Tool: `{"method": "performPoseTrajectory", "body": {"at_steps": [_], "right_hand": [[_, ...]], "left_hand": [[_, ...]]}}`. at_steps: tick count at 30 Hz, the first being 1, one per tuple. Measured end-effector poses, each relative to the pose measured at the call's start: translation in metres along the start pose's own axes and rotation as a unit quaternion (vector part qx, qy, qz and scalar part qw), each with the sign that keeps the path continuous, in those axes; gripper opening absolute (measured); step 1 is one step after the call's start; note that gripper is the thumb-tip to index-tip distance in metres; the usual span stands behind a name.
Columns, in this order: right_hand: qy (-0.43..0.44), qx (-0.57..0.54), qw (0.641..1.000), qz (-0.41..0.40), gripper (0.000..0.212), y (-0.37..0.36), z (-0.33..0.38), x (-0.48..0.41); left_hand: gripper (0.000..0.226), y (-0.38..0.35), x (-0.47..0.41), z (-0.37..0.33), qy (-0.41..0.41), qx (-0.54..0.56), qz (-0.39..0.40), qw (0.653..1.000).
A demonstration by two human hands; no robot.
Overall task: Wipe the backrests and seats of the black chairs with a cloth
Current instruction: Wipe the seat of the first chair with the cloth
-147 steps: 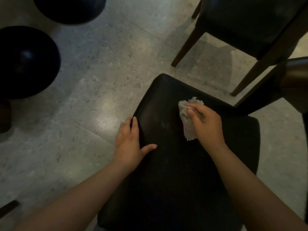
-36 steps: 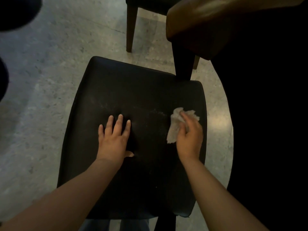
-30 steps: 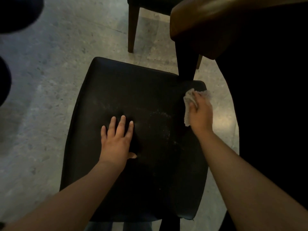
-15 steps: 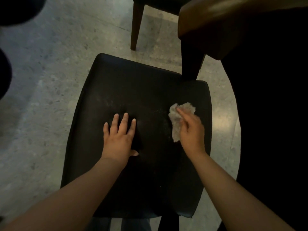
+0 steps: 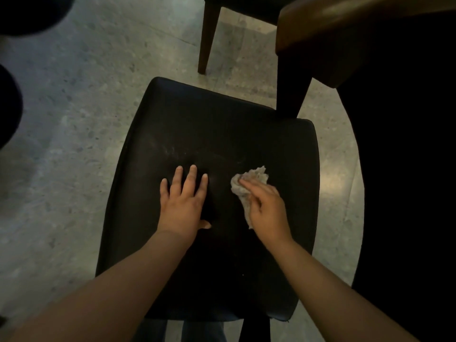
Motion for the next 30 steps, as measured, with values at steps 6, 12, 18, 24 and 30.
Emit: {"method": "performPoseTrajectory", "body": {"at_steps": [6, 12, 18, 24, 30], "right_hand": [[-0.024, -0.044, 0.992, -0.119, 0.040, 0.053, 0.009, -0.046], [-0.046, 0.007, 0.993, -0.110, 0.042, 0.016, 0.011, -0.051], [0.000, 0.019, 1.000, -0.022, 0.040, -0.007, 0.012, -0.012], [-0.040, -0.019, 0.993, -0.107, 0.038, 0.032, 0.017, -0.042], [-0.059, 0.021, 0.994, -0.088, 0.042, -0.008, 0.028, -0.025]], "left_hand": [[0.110, 0.002, 0.004, 0.001, -0.016, 0.009, -0.020, 1.000], [0.110, 0.007, 0.016, 0.007, -0.067, 0.044, -0.056, 0.995], [0.116, 0.005, 0.037, 0.037, -0.006, 0.002, -0.059, 0.998], [0.125, -0.003, 0.034, 0.061, 0.054, 0.005, -0.032, 0.998], [0.125, -0.005, 0.033, 0.061, 0.060, 0.018, -0.041, 0.997]]}}
Point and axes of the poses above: each hand's wrist, its own x-axis away from the middle knuckle, its own y-axis out of the back of the hand, z = x × y, the point moved 9 cm from there along -x, towards the middle knuckle, and after that the axes turned 4 degrees about -y, right-handed, at the moved point
